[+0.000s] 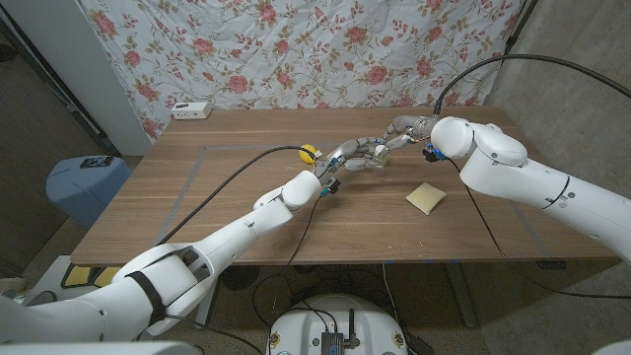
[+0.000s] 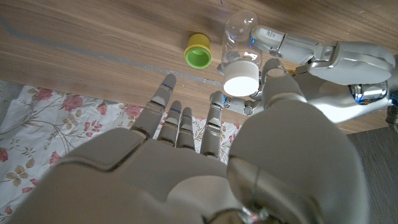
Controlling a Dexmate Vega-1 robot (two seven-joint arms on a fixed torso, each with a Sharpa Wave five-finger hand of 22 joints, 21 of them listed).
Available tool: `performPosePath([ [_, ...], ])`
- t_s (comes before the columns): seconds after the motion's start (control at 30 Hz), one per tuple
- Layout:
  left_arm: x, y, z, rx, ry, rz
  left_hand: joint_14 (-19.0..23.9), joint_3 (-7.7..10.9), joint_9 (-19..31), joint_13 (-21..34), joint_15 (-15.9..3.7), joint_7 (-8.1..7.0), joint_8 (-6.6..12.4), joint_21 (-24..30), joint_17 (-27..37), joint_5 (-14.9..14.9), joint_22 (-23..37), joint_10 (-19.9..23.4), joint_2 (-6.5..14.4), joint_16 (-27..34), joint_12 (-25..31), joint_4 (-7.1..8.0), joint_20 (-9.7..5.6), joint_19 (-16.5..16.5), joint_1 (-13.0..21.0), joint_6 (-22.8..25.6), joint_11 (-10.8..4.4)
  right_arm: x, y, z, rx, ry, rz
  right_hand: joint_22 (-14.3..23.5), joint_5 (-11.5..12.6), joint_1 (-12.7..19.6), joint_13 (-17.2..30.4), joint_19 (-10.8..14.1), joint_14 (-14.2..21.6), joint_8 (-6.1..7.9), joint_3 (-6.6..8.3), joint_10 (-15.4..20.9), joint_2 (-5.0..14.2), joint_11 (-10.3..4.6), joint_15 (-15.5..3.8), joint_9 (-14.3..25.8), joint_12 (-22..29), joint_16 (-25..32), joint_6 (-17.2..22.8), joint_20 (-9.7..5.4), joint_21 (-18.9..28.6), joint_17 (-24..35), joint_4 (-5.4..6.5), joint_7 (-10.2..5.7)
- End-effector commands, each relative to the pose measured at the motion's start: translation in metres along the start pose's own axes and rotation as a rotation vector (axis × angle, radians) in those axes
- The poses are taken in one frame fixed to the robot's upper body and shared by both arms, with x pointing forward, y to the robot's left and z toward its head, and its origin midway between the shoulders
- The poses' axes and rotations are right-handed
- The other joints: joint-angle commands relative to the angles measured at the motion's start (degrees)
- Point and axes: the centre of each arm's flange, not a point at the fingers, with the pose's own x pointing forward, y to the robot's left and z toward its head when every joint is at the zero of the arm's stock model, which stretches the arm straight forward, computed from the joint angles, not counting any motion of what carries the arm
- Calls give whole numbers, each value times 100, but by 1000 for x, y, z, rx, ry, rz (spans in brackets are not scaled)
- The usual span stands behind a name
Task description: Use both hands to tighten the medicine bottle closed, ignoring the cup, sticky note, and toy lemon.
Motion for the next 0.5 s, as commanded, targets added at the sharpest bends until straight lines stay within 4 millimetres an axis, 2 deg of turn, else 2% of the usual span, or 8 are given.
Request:
performPosePath([
  [0.03, 1, -1, 0, 0, 1, -1, 47, 57, 13, 22, -407, -49, -14, -5, 13, 40, 13, 170, 38, 34, 17, -8, -2, -10, 13, -19, -114, 2, -1, 0, -31, 14, 8, 0, -7, 96, 25, 80, 27, 37, 56, 19, -11, -24, -22, 11, 44, 52, 73, -8, 36, 17, 4, -53],
  [0.27, 2, -1, 0, -2, 2, -3, 48, 68, 13, 22, -411, -51, -14, -6, 13, 40, 13, 184, 36, 34, 22, -8, -7, -16, 4, -21, -113, 4, -1, 0, -37, 20, 1, -1, 3, 209, 26, 104, 61, 100, 106, 44, -21, -44, -17, 8, 61, 72, 253, -62, 37, 22, 25, -167],
  [0.5, 3, 0, 0, 1, 5, -7, 48, 76, 13, 22, -405, -54, -11, -5, 13, 39, 13, 180, 31, 34, 20, -7, -8, -18, -9, -16, -107, 6, -1, 0, -39, 23, -6, -1, 3, 227, 27, 115, 111, 156, 130, 103, -16, -47, -35, 9, 85, 98, 416, -83, 35, 35, 71, -192],
])
